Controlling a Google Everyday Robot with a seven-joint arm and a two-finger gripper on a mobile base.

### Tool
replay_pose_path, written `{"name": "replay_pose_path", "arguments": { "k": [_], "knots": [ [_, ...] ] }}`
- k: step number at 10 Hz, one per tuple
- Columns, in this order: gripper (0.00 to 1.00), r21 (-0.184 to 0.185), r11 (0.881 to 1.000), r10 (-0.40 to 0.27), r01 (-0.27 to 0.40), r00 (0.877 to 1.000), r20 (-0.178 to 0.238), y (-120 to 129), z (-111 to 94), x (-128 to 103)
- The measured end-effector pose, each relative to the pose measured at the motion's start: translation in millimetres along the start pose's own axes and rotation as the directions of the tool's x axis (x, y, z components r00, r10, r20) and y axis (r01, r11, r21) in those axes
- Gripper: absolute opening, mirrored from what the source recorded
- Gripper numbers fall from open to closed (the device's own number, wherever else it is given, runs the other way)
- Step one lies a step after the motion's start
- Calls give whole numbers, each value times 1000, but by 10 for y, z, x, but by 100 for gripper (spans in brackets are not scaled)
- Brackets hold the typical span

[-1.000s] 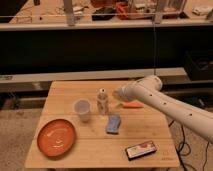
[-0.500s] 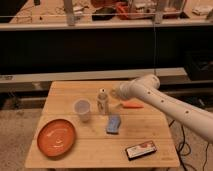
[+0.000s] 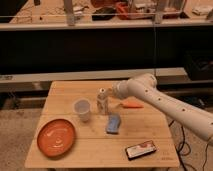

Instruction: Knock the bottle over

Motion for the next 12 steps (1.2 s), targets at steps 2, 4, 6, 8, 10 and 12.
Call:
{"name": "replay_pose_path", "arguments": {
  "k": [2,4,6,8,10,12],
  "knots": [
    [0,10,1000,-23,22,1000,16,-42,27,-61],
    [0,22,999,-44,43,999,29,-82,51,-122],
    [0,31,998,-64,63,997,45,-115,65,-183],
    [0,40,996,-84,82,995,55,-155,86,-248],
    [0,50,994,-104,100,992,66,-200,108,-310],
    [0,57,992,-115,111,991,70,-221,119,-335]
  ]
}}
